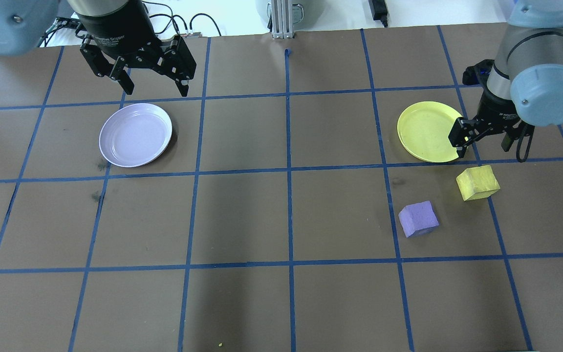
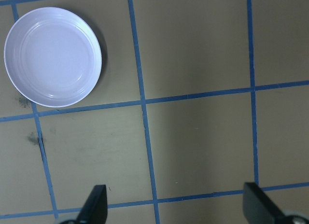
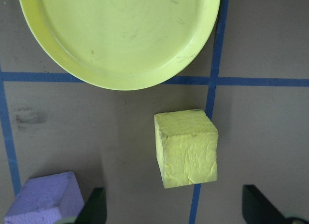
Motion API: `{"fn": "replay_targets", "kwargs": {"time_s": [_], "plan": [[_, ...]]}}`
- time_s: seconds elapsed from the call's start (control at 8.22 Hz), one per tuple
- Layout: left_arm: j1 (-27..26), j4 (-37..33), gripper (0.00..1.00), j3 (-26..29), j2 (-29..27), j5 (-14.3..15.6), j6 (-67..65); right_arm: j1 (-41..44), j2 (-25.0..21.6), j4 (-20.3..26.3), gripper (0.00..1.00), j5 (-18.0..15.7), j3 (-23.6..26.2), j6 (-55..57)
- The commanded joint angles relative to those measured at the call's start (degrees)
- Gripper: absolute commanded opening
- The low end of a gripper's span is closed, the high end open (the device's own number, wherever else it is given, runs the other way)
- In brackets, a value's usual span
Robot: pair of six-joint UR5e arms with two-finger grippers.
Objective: Sort blocks by color into plates
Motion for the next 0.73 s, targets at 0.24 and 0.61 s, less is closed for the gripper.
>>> {"fn": "replay_targets", "kwargs": {"time_s": [0.24, 0.61], "plan": [[0.00, 0.00, 1.00, 0.00, -0.22, -0.17, -0.03, -1.07, 7.74, -2.51, 1.00, -3.07, 0.00, -10.37], [0.00, -0.08, 1.00, 0.00, -0.22, -0.97, -0.65, -3.01, 10.99, -2.95, 1.00, -3.07, 0.00, -12.76]]}}
